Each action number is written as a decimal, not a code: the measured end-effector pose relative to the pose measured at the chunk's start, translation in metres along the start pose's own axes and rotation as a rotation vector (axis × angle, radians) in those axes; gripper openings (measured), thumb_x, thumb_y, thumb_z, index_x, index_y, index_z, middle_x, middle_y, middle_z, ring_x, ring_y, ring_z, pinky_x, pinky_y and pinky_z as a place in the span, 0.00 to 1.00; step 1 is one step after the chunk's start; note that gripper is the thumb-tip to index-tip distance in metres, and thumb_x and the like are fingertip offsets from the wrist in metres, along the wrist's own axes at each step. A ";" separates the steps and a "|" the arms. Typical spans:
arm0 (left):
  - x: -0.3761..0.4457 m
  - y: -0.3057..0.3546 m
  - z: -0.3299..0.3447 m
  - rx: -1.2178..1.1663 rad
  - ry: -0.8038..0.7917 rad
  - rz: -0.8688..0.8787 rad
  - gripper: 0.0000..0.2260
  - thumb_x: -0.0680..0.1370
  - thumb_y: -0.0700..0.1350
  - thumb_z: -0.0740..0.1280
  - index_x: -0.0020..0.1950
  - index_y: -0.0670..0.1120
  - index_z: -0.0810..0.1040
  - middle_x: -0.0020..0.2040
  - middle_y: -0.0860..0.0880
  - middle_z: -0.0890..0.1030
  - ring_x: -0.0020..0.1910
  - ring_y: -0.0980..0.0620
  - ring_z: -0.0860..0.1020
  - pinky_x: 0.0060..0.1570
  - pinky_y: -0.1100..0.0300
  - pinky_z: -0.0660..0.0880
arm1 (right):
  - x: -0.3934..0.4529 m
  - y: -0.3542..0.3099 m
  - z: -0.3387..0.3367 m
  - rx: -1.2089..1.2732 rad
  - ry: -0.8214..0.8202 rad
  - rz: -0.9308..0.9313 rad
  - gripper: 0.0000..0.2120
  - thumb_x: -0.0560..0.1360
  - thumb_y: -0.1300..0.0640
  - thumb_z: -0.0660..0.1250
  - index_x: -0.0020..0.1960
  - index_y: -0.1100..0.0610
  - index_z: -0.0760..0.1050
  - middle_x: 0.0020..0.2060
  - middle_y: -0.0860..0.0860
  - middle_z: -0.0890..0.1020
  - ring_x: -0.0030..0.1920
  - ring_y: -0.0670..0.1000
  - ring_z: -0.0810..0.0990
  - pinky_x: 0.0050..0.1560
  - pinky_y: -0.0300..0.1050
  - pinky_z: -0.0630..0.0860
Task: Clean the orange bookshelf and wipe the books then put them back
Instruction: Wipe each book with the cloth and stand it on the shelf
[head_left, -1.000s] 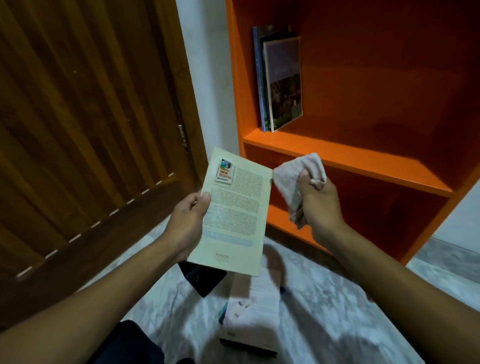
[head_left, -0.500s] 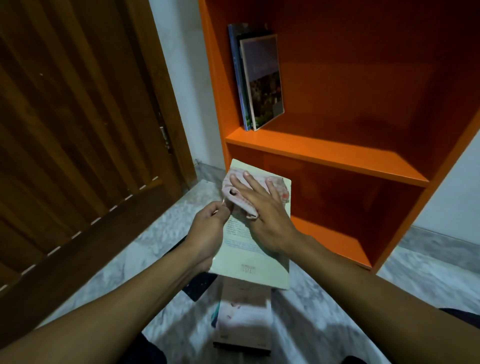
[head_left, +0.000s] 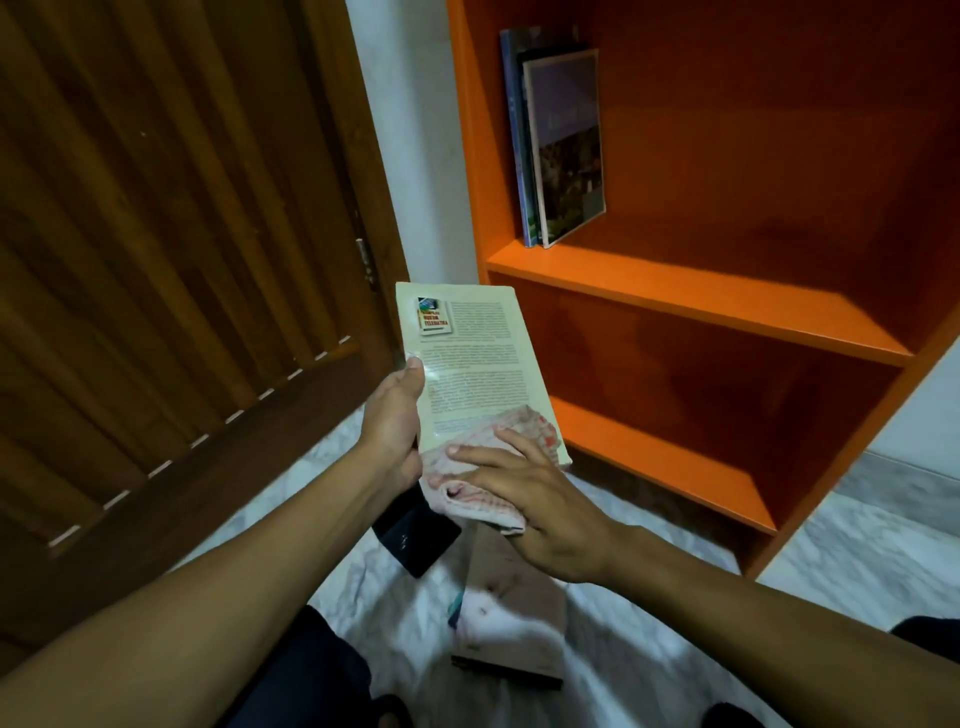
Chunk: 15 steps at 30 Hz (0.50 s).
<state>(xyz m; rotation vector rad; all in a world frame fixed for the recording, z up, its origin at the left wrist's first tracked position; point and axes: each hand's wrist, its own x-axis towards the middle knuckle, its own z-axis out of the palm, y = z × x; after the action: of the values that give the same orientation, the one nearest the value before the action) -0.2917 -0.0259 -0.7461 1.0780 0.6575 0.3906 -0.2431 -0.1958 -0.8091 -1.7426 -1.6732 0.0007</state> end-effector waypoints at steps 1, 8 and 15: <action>0.001 0.002 -0.003 0.003 0.023 0.007 0.15 0.84 0.53 0.59 0.62 0.46 0.77 0.57 0.41 0.84 0.56 0.38 0.82 0.58 0.35 0.77 | -0.002 -0.001 0.000 0.009 -0.004 0.002 0.29 0.68 0.72 0.63 0.66 0.55 0.75 0.69 0.51 0.76 0.74 0.45 0.67 0.77 0.54 0.51; 0.005 0.015 -0.023 -0.007 0.084 0.099 0.13 0.83 0.53 0.59 0.63 0.51 0.78 0.57 0.46 0.85 0.54 0.41 0.84 0.54 0.35 0.78 | -0.007 0.019 -0.022 -0.118 0.032 0.194 0.10 0.74 0.62 0.59 0.52 0.51 0.73 0.42 0.46 0.77 0.43 0.53 0.73 0.50 0.48 0.70; 0.003 0.023 -0.032 -0.116 -0.003 0.055 0.13 0.83 0.54 0.59 0.63 0.55 0.79 0.58 0.48 0.84 0.58 0.41 0.82 0.59 0.36 0.75 | -0.012 0.038 -0.033 0.545 0.396 0.966 0.20 0.83 0.48 0.58 0.35 0.55 0.66 0.22 0.49 0.67 0.22 0.47 0.65 0.31 0.45 0.60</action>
<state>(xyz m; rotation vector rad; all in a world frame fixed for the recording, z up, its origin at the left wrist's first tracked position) -0.3109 0.0077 -0.7360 0.9875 0.5965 0.4695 -0.1965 -0.2187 -0.8082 -1.7799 -0.3831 0.4715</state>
